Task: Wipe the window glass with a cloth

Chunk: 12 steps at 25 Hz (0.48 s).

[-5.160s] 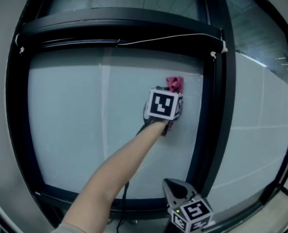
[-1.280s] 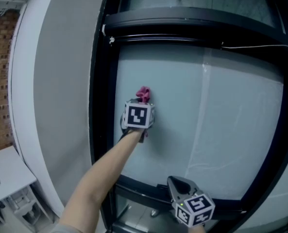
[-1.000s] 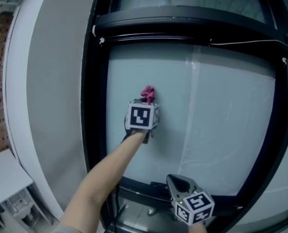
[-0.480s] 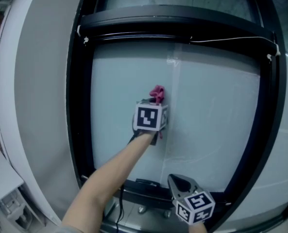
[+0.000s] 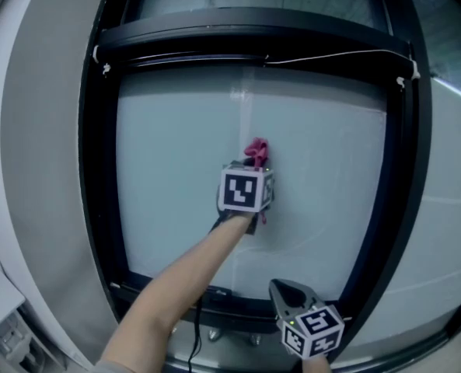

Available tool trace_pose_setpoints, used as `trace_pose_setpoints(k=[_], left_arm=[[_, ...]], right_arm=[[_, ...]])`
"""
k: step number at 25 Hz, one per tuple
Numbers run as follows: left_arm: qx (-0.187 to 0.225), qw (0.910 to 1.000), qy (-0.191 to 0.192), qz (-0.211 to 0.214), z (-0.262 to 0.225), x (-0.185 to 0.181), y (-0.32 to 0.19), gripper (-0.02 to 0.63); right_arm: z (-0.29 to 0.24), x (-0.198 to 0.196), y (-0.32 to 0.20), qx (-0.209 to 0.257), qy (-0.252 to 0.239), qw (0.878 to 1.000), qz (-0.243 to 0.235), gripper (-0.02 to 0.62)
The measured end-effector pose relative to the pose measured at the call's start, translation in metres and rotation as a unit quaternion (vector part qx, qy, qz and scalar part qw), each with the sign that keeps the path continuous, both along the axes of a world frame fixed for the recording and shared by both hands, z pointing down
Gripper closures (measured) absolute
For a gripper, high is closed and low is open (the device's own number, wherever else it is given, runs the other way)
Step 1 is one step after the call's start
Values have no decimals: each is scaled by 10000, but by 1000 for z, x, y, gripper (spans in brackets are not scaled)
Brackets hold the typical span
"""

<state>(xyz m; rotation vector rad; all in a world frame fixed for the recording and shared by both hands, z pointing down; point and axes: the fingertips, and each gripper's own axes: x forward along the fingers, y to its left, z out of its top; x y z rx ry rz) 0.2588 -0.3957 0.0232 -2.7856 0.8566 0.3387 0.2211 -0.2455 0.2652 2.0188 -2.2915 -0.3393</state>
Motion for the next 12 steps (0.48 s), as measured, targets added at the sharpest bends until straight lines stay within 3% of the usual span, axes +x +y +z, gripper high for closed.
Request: trace_pose_setpoints(k=[12], left_arm=[[98,9970,57,768,-2,82,60,555]], right_arm=[[4,59,44,-71,-87,9981,601,606]])
